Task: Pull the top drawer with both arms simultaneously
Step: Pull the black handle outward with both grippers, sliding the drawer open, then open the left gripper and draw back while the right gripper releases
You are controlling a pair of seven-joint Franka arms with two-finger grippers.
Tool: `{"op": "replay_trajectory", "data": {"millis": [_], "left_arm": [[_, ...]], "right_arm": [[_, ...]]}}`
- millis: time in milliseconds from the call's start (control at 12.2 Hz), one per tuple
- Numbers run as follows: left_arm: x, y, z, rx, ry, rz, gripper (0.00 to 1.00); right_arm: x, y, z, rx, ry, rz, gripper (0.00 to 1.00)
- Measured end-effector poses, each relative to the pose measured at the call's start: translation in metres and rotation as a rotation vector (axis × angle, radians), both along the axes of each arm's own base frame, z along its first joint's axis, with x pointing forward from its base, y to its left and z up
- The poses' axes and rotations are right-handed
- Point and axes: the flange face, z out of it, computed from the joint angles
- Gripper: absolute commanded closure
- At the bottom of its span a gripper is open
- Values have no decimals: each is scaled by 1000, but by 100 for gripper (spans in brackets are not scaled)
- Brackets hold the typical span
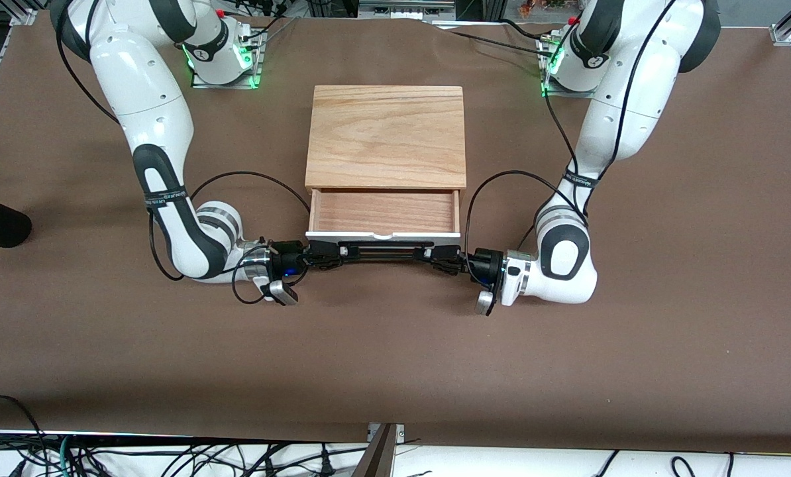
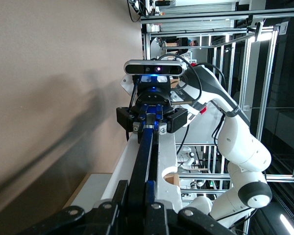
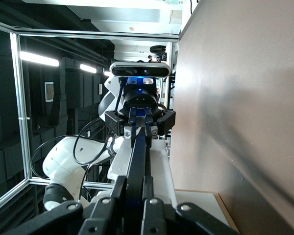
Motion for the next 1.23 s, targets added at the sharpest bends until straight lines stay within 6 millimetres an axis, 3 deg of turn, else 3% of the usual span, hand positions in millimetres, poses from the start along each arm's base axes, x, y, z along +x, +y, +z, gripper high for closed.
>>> {"op": "replay_trajectory", "data": {"millis": [328,410,492,574,656,738,820,902,1066,1230], "left_arm": [[9,2,3,20,-1,16,100],[11,2,4,20,-1,18,95],[12,2,4,20,0,22,39],[13,1,4,22,0,25,0],[17,6,7,26,3,36,0],[21,12,13,11,-2,35,0],[25,18,24,-18,-9,30,0],[28,23,31,-29,-15,29,0],[30,29,35,-27,-20,31,0],[28,34,32,30,-41,-12,0]], "right_arm": [[13,1,-3,7,-4,-3,86],[15,1,-3,8,-5,-4,86],[17,1,-3,8,-7,-5,86],[18,0,-3,8,-9,-6,86],[25,-9,-2,-6,-15,-26,85],[27,-13,-3,-11,-16,-29,67],[27,-13,-6,-20,-6,-35,1],[37,-28,-10,-51,-19,-85,0],[57,-76,-17,-82,-30,-156,0],[61,-89,-20,-84,-35,-174,0]]}}
